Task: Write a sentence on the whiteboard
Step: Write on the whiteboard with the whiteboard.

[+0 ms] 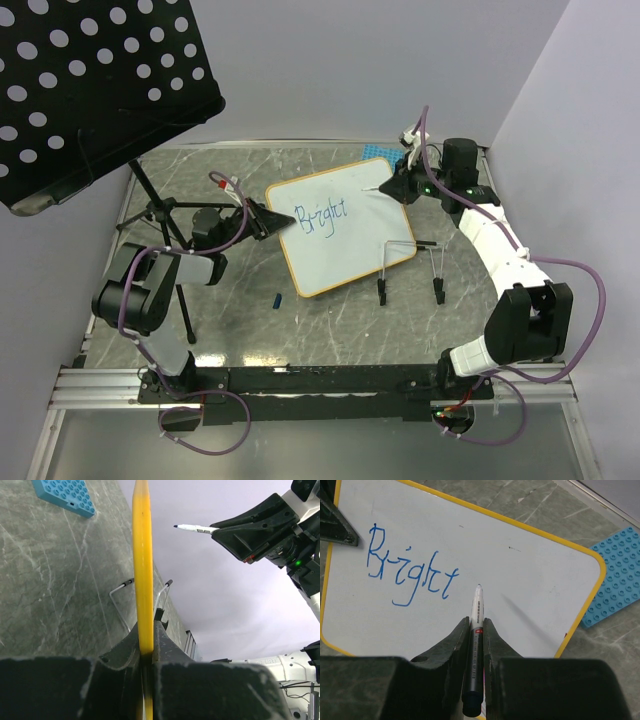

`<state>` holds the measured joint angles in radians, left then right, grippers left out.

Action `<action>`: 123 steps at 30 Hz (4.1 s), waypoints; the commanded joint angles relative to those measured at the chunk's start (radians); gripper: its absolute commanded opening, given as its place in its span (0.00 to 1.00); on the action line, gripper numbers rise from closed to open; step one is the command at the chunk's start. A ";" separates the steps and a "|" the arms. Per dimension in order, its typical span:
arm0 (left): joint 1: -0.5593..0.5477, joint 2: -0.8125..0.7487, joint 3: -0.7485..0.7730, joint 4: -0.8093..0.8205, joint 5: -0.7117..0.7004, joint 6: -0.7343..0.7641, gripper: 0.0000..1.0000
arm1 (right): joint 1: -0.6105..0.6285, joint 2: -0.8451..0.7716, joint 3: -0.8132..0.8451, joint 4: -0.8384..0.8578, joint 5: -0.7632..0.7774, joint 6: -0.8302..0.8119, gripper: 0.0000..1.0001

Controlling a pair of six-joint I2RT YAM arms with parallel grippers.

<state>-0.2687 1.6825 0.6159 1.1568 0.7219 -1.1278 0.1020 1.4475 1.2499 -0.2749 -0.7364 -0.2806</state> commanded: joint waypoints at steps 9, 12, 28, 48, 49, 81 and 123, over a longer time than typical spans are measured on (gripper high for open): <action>0.000 -0.096 0.022 0.288 0.008 -0.072 0.01 | -0.007 -0.024 -0.001 0.071 -0.031 0.018 0.00; 0.000 -0.101 0.022 0.293 0.010 -0.084 0.01 | -0.005 -0.004 0.020 0.068 -0.037 0.026 0.00; 0.003 -0.103 0.044 0.271 -0.015 -0.073 0.01 | -0.002 0.036 0.062 0.075 -0.027 0.026 0.00; 0.008 -0.102 0.073 0.264 -0.003 -0.084 0.01 | -0.002 0.047 0.121 0.063 -0.029 0.008 0.00; 0.009 -0.102 0.073 0.264 -0.001 -0.086 0.01 | -0.001 0.045 0.120 0.065 -0.029 0.008 0.00; 0.010 -0.107 0.071 0.288 0.010 -0.102 0.01 | 0.054 0.088 0.118 0.029 0.048 -0.057 0.00; 0.019 -0.099 0.076 0.288 0.024 -0.101 0.01 | 0.056 0.054 0.083 0.014 0.029 -0.028 0.00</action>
<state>-0.2481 1.6363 0.6361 1.1496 0.7376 -1.1721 0.1501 1.4784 1.2690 -0.2836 -0.7006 -0.3225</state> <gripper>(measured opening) 0.091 0.186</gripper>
